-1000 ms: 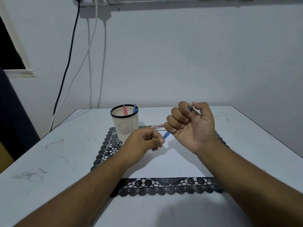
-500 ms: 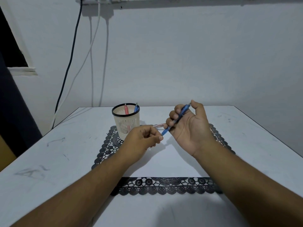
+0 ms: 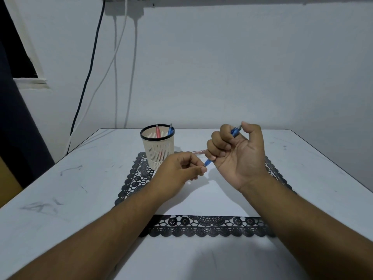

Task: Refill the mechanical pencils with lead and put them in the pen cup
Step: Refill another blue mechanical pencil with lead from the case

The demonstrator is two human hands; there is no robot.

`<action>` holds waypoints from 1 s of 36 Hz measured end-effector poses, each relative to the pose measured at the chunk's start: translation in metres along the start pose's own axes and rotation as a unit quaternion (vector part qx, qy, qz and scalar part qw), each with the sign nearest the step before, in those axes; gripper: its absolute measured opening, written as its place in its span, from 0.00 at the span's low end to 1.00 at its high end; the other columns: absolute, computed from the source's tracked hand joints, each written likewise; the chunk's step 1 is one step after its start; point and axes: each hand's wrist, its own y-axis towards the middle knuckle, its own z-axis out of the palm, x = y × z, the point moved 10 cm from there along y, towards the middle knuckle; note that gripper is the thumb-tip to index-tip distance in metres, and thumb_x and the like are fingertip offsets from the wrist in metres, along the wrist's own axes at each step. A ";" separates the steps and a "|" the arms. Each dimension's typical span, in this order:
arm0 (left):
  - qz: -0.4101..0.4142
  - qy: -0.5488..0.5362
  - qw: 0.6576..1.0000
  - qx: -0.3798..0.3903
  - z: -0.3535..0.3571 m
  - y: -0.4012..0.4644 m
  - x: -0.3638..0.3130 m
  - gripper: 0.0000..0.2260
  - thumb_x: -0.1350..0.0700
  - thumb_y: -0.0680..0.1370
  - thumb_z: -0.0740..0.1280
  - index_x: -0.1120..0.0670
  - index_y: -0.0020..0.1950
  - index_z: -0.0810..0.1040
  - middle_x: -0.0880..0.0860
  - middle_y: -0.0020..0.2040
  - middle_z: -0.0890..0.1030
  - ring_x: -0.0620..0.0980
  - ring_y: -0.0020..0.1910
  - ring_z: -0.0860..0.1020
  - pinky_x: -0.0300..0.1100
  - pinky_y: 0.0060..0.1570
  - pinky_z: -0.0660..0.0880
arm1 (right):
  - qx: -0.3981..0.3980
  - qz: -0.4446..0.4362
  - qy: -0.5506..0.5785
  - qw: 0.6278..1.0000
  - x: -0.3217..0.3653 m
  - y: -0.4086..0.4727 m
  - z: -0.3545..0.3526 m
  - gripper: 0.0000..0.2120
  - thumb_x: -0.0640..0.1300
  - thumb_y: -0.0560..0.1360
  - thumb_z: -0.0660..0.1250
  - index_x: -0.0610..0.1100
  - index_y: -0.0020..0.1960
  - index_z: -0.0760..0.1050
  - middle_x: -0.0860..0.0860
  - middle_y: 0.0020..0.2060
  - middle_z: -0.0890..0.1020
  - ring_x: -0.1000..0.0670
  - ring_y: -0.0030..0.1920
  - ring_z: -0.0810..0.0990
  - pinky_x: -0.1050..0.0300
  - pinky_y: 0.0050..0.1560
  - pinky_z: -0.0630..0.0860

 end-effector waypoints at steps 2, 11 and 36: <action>0.000 0.001 1.000 0.003 0.001 0.000 0.001 0.03 0.62 0.76 0.76 0.57 0.43 0.84 0.51 0.35 0.82 0.50 0.36 0.77 0.49 0.43 0.73 | 0.004 0.004 -0.007 1.000 0.000 0.000 0.000 0.17 0.55 0.74 0.54 0.47 0.32 0.58 0.50 0.29 0.58 0.50 0.31 0.55 0.51 0.35 0.54; 0.002 -0.005 1.000 0.004 0.001 0.000 -0.001 0.04 0.63 0.76 0.76 0.58 0.42 0.83 0.50 0.35 0.82 0.49 0.35 0.76 0.46 0.42 0.73 | 0.039 0.016 -0.014 0.999 0.000 0.000 0.005 0.17 0.56 0.74 0.56 0.47 0.33 0.56 0.50 0.29 0.57 0.49 0.31 0.55 0.52 0.34 0.57; 0.006 0.020 1.000 0.001 -0.001 -0.001 0.000 0.06 0.61 0.75 0.77 0.55 0.39 0.83 0.54 0.36 0.81 0.49 0.36 0.76 0.47 0.42 0.71 | -0.091 0.027 0.053 0.994 -0.006 0.001 -0.020 0.15 0.54 0.72 0.56 0.46 0.32 0.61 0.50 0.30 0.58 0.49 0.32 0.54 0.53 0.36 0.57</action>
